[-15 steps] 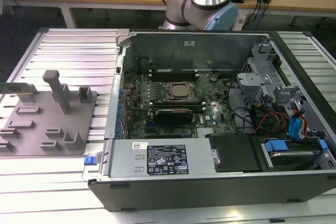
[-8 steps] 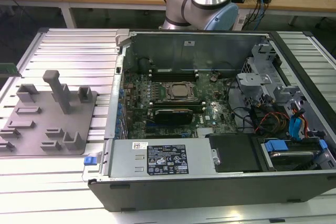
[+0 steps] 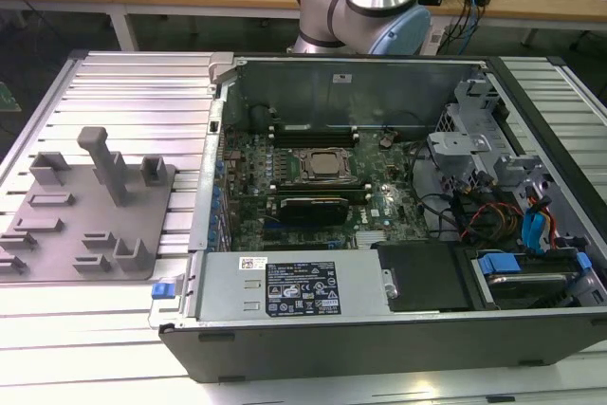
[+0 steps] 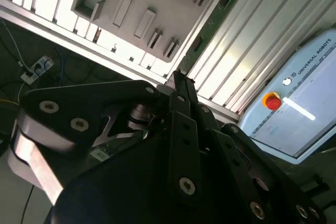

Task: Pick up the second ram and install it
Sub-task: 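Pick up the second ram and move it above second insertion slot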

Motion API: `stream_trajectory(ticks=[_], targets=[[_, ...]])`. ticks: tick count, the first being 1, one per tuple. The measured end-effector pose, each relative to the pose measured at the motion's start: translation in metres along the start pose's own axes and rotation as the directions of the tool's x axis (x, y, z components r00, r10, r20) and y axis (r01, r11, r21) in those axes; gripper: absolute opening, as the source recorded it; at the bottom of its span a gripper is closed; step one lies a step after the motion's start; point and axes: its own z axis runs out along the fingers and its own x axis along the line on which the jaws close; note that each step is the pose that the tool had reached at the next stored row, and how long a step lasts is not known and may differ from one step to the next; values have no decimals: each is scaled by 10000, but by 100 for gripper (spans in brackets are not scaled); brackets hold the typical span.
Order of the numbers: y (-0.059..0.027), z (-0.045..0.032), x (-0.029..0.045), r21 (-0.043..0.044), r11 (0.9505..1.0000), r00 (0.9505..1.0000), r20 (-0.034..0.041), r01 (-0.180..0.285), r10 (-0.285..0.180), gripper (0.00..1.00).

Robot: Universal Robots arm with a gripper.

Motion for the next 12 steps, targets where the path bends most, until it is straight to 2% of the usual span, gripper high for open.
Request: stream_trajectory(ticks=[8, 12], targets=[[-4, -3, 0, 0, 10000, 10000, 0, 0, 0, 9], [-78, -3, 0, 0, 10000, 10000, 0, 0, 0, 9]])
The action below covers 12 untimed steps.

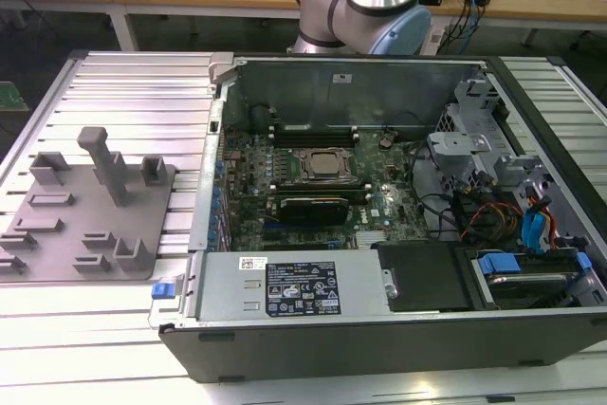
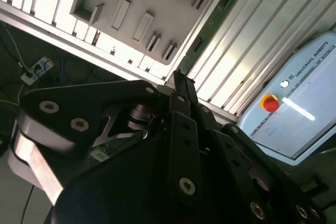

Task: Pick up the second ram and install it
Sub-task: 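Pick up the second ram and move it above second insertion slot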

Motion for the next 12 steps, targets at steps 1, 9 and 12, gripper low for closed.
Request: stream_trajectory(ticks=[1, 9, 12], targets=[[-30, 0, 0, 0, 10000, 10000, 0, -1, 1, 9], [-198, 1, 0, 0, 10000, 10000, 0, 0, 0, 9], [-257, 2, -1, 0, 10000, 10000, 0, 0, 0, 9]])
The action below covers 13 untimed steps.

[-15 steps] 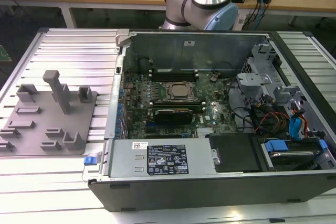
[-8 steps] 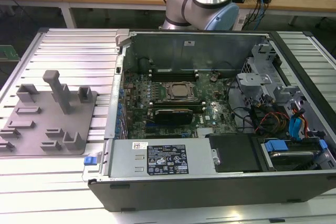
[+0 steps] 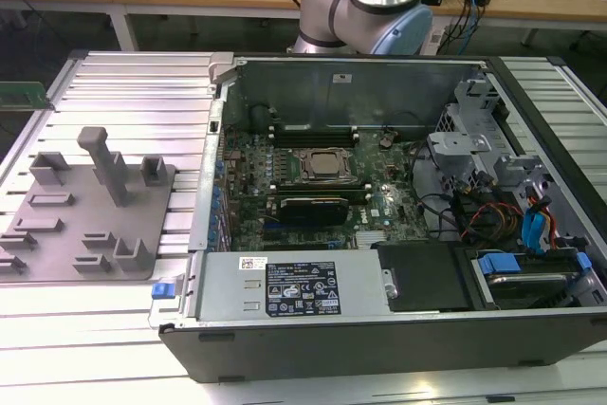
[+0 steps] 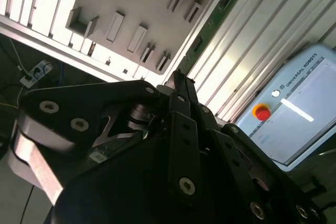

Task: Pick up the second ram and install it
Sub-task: 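Pick up the second ram and move it above second insertion slot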

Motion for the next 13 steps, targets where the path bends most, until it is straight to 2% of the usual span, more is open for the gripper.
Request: stream_trajectory(ticks=[8, 13], targets=[[-162, 1, -1, -1, 10000, 10000, 0, -1, 1, 9], [-222, 1, -1, 0, 10000, 10000, 0, 0, 0, 9]])
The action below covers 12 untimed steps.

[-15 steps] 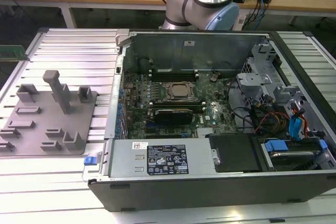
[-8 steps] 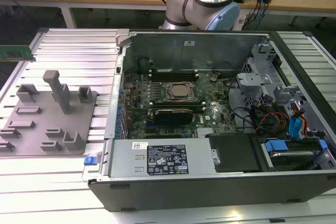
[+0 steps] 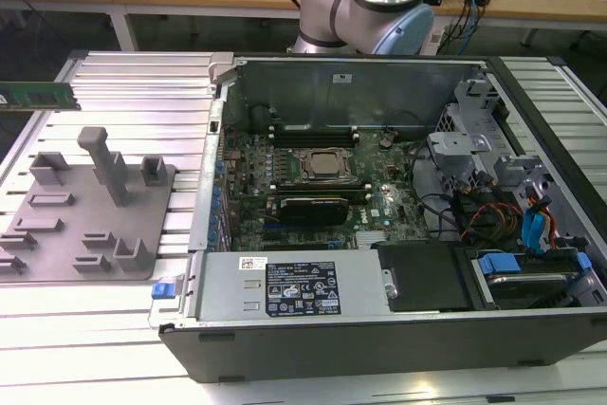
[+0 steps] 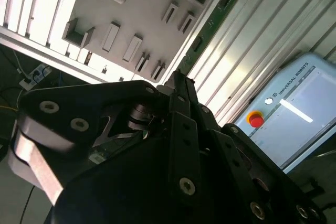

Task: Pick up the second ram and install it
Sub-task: 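Pick up the second ram and move it above second insertion slot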

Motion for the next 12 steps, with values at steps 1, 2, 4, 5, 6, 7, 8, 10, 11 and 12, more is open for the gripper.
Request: stream_trajectory(ticks=[1, 2, 4, 5, 6, 7, 8, 10, 11, 12], targets=[[-9, 0, 0, 0, 10000, 10000, 0, 0, 0, 9], [-24, 0, 0, -1, 10000, 10000, 0, 0, 0, 9], [-44, 0, 0, 0, 10000, 10000, 0, 0, 0, 9], [-62, 1, 0, 1, 10000, 10000, 0, 0, 0, 9], [-81, 0, 0, 0, 10000, 10000, 0, 1, -1, 9], [-102, 1, 0, 0, 10000, 10000, 0, 0, 0, 9], [-123, 1, -1, 0, 10000, 10000, 0, 0, 0, 9], [-154, 0, 0, -1, 10000, 10000, -1, 0, 0, 9], [-162, 1, -1, -1, 10000, 10000, 0, 0, 0, 9], [-177, 1, 0, -1, 10000, 10000, 0, 0, 0, 9]])
